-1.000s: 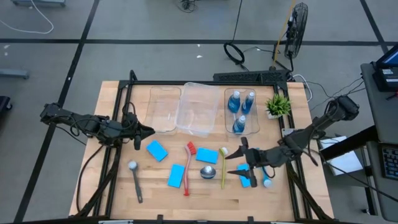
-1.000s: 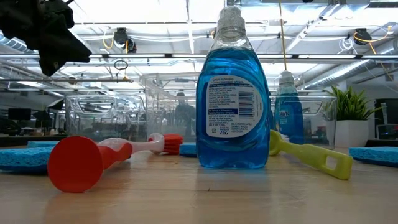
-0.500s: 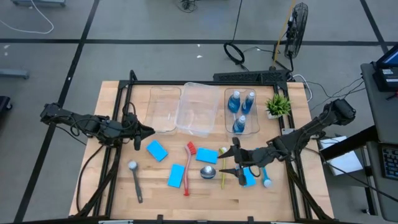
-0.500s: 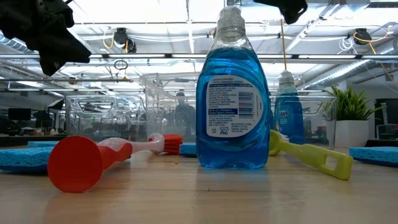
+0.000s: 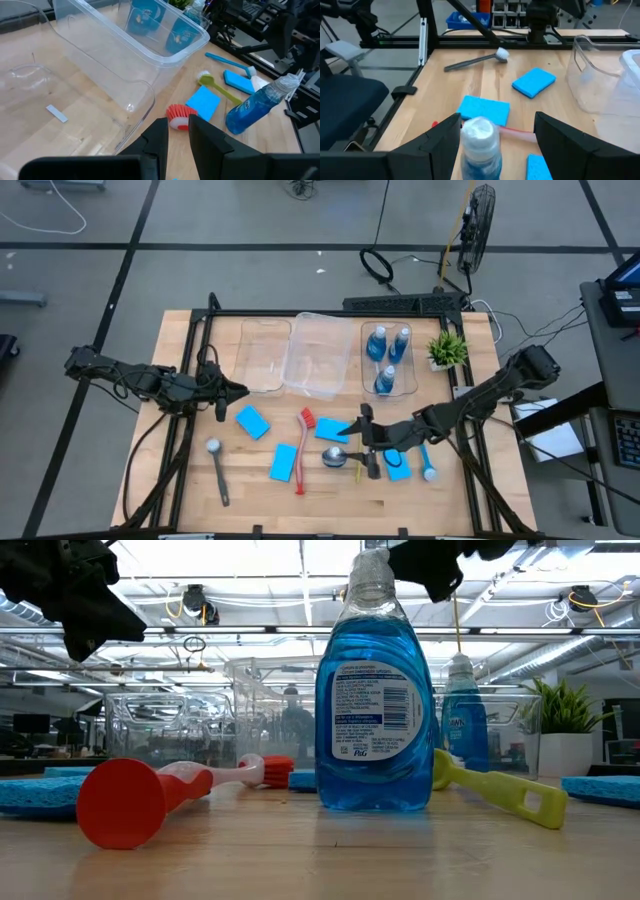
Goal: Pick & Place Kitchen Sink Supplies
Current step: Put the dishwashing liquid into the right transparent bin
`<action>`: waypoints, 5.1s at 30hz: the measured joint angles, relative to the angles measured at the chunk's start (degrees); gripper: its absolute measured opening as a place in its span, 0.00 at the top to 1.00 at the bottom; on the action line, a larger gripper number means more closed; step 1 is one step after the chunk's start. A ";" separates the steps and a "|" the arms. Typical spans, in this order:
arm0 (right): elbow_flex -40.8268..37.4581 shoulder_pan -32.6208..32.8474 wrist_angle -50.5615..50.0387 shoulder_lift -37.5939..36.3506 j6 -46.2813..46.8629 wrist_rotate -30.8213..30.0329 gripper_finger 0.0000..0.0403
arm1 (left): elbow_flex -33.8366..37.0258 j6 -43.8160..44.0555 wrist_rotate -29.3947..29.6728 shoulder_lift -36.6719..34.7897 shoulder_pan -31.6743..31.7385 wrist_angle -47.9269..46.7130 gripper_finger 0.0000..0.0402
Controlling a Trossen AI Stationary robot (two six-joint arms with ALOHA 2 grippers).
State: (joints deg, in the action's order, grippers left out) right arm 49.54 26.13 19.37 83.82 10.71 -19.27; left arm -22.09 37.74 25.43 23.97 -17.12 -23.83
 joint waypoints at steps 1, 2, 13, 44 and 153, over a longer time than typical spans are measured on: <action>0.06 -0.29 0.11 0.30 0.33 0.02 0.41 | 0.00 0.00 0.00 0.01 -0.02 0.00 0.81; 0.26 -0.54 0.09 0.62 0.65 0.13 0.41 | 0.00 0.00 0.00 0.00 -0.02 0.02 0.81; 1.76 -1.07 -1.12 3.46 0.58 1.62 0.41 | 0.00 0.23 0.02 0.00 -0.01 0.09 0.81; 1.81 0.62 0.62 5.69 3.45 3.93 0.41 | -0.03 -0.55 0.09 0.02 0.00 -0.07 0.81; 1.72 -4.76 8.19 11.29 -0.95 22.91 0.41 | -0.04 -0.43 0.68 0.00 0.01 0.42 0.81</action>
State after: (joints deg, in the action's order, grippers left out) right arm 51.27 21.37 27.55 95.11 9.76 3.64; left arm -22.13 37.30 26.11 23.97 -17.11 -23.42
